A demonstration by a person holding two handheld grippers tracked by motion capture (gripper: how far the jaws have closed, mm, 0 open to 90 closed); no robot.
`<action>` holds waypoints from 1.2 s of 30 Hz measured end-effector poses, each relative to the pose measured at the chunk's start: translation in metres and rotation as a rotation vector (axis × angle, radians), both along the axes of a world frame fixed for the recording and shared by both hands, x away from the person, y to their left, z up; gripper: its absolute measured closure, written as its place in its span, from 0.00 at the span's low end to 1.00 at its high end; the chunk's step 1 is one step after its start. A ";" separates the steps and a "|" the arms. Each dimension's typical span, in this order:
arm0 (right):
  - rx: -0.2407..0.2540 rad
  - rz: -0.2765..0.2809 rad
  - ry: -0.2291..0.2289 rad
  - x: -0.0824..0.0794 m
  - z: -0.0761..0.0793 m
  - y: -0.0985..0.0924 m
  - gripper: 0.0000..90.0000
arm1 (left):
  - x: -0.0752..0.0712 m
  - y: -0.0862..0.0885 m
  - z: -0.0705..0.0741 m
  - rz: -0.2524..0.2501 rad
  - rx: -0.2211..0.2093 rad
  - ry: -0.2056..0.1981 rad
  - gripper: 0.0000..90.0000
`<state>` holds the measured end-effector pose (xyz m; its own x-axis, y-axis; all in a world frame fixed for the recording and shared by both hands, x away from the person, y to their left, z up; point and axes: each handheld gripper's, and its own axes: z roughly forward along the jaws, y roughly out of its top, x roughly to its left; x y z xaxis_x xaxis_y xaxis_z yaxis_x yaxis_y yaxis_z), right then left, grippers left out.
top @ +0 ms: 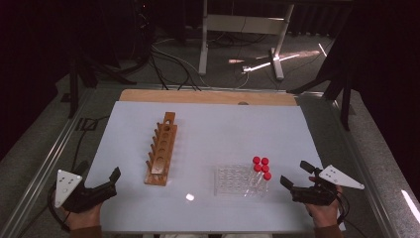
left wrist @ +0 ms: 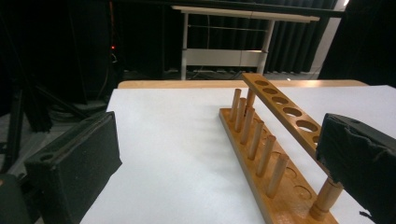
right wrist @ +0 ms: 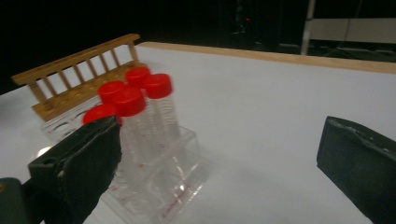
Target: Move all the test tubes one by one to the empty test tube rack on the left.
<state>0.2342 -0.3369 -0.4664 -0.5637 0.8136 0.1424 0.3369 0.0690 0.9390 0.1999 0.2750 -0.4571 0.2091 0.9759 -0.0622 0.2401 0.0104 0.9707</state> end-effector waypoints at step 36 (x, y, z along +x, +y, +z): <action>-0.129 0.243 0.017 -0.011 -0.011 0.047 0.78 | 0.004 -0.010 -0.003 -0.025 0.053 0.015 0.01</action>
